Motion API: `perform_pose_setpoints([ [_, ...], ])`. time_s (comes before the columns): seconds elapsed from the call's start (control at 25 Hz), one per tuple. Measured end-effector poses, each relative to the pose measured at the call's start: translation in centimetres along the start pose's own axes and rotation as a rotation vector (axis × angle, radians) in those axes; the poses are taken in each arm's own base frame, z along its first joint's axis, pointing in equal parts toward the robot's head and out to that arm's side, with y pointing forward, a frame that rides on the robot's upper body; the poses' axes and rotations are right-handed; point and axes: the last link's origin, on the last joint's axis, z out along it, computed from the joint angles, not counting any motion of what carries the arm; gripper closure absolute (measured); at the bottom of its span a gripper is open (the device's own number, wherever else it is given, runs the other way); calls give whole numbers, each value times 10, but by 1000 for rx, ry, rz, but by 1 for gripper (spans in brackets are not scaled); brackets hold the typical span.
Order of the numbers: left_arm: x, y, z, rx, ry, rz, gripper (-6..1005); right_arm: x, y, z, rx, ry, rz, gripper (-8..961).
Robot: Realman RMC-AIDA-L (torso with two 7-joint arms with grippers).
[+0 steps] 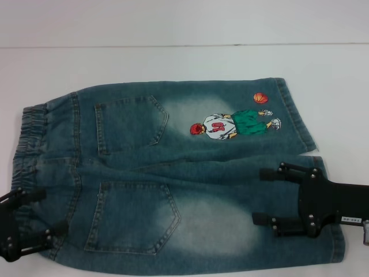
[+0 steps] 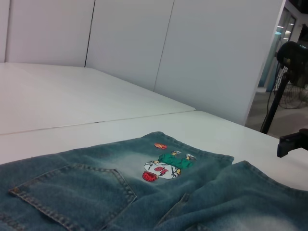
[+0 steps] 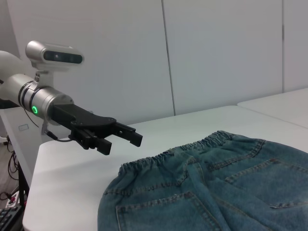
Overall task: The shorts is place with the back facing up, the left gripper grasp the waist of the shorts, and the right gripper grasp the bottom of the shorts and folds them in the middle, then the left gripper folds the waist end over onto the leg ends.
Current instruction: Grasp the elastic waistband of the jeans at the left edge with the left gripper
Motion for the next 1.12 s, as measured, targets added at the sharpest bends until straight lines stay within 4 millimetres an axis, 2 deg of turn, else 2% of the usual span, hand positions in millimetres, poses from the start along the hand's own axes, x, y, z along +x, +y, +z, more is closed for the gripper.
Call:
perform_pose_setpoints([
  [0.4, 1, -2, 1, 3, -6, 0, 70, 0, 0, 1, -5, 0, -7, 37],
  [0.56, 2, -9, -12, 57, -63, -39, 71, -1, -1, 1, 3, -4, -4, 36],
  [0.88, 12, -11, -54, 238, -255, -117, 75, -3, -7, -1, 30, -5, -7, 37],
  [1.12, 11, -17, -54, 310, -319, -149, 78, -4, -9, 0, 34, -3, -11, 40],
])
